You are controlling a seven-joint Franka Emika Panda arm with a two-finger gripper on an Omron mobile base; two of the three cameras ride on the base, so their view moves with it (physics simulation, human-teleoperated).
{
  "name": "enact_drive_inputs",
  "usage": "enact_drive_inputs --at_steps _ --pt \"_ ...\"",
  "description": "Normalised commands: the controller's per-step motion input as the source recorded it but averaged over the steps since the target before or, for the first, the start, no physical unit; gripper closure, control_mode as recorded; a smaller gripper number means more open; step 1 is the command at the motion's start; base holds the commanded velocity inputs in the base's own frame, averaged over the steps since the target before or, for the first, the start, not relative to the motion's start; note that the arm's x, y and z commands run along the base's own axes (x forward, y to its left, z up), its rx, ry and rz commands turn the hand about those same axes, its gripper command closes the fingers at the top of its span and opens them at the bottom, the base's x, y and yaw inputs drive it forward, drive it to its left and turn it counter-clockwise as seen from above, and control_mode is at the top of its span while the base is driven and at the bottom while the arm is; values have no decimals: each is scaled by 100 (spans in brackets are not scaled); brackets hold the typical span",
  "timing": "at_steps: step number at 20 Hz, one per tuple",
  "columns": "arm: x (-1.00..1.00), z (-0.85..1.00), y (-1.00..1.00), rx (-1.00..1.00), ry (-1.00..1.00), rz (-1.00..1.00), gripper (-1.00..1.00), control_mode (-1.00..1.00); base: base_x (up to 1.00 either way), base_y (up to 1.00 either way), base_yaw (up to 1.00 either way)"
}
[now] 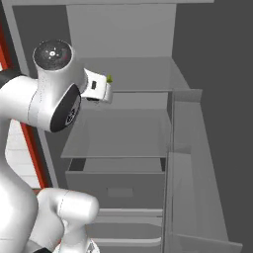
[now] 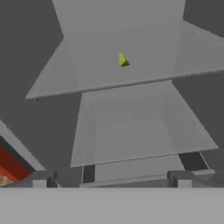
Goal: There is a bowl on the dining counter. Grab a lemon wedge from the fridge and place it in the bowl. Then get the liquor bottle and glass cup from the cabinet and place them next to the bowl.
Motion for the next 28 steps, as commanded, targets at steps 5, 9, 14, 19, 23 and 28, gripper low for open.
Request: enact_drive_inputs --at_steps 5,9,14,19,23,28 --pt "23 43 19 -20 -20 4 -100 -100 0 0 0" --pt "70 37 19 -12 1 1 -100 -100 0 0 0" --pt "95 18 12 -3 19 0 -100 -100 0 0 0" --pt "83 0 0 0 19 1 -100 -100 0 0 0" --pt "65 -20 0 0 2 1 -100 -100 0 0 0" --pt "49 -34 0 0 -2 1 -100 -100 0 0 0"
